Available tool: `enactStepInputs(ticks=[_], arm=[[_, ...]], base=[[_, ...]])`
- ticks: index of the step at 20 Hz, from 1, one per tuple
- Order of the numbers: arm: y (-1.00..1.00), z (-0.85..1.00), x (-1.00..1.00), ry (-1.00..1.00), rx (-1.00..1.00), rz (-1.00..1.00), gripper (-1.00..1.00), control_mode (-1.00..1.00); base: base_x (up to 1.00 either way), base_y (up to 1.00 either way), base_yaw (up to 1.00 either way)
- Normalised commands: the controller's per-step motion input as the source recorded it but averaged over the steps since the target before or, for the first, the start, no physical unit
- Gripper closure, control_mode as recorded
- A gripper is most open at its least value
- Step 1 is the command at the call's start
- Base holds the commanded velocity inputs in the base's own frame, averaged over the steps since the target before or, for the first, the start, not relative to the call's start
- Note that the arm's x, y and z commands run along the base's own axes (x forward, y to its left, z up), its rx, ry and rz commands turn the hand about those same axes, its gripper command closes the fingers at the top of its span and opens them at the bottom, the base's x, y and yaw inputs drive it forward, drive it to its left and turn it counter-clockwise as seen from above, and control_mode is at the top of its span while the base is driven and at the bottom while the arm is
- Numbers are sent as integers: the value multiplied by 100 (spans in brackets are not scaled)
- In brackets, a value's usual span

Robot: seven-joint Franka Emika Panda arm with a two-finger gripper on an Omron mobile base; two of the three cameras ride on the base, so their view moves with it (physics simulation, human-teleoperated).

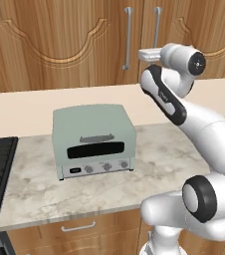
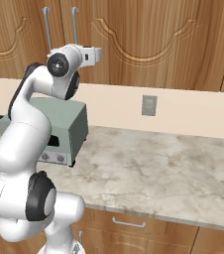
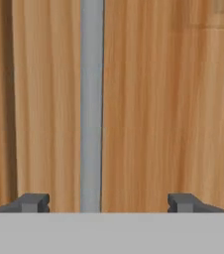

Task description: Open the cabinet directly in front. Then move the liquor and the mug to the dining counter with the candle on it.

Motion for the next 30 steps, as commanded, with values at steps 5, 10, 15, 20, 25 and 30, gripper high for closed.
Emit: enactStepInputs(ticks=[5, 10, 15, 20, 25, 30], arm=[[0, 0, 99, 3, 1, 0, -100, -100], [0, -4, 100, 1, 0, 0, 100, -100], [0, -1, 34, 1, 0, -2, 100, -100], [0, 0, 0, 0, 0, 0, 100, -100], [-1, 0, -13, -1, 0, 0, 100, -100], [-25, 2, -81, -1, 0, -2, 100, -100]], base=[[0, 0, 0], [0, 0, 0], [0, 0, 0], [0, 0, 0], [0, 0, 0], [0, 0, 0]])
